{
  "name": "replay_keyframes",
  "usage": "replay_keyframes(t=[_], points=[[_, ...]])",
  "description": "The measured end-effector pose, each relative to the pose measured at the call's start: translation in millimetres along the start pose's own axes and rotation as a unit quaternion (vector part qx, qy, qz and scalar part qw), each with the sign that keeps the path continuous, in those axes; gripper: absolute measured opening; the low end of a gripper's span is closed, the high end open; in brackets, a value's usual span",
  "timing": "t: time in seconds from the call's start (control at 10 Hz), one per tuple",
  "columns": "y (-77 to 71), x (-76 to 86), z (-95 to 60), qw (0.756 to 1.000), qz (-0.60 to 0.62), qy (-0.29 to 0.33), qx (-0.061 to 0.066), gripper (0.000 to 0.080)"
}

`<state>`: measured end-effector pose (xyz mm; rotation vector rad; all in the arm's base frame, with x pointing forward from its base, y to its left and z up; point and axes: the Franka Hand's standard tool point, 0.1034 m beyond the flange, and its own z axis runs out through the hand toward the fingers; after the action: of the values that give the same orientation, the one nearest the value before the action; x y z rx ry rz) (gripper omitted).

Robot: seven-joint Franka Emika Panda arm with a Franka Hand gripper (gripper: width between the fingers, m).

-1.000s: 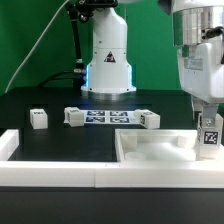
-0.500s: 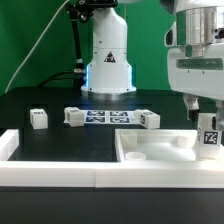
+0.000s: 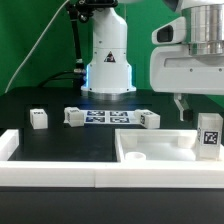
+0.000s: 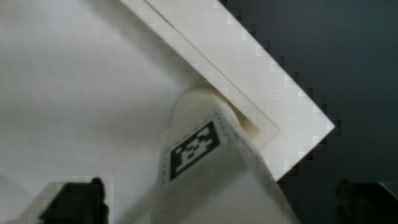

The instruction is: Assemble one leg

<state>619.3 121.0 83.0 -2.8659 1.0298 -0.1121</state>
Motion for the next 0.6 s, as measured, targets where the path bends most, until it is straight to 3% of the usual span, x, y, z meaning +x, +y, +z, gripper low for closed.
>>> replay_keyframes(t=[0.3, 0.6], points=[[0.3, 2.8, 3.3, 0.989, -0.147, -0.001, -0.017, 0.0649], [1.2, 6.6, 3.6, 0.977, -0.210, 0.009, -0.017, 0.0649]])
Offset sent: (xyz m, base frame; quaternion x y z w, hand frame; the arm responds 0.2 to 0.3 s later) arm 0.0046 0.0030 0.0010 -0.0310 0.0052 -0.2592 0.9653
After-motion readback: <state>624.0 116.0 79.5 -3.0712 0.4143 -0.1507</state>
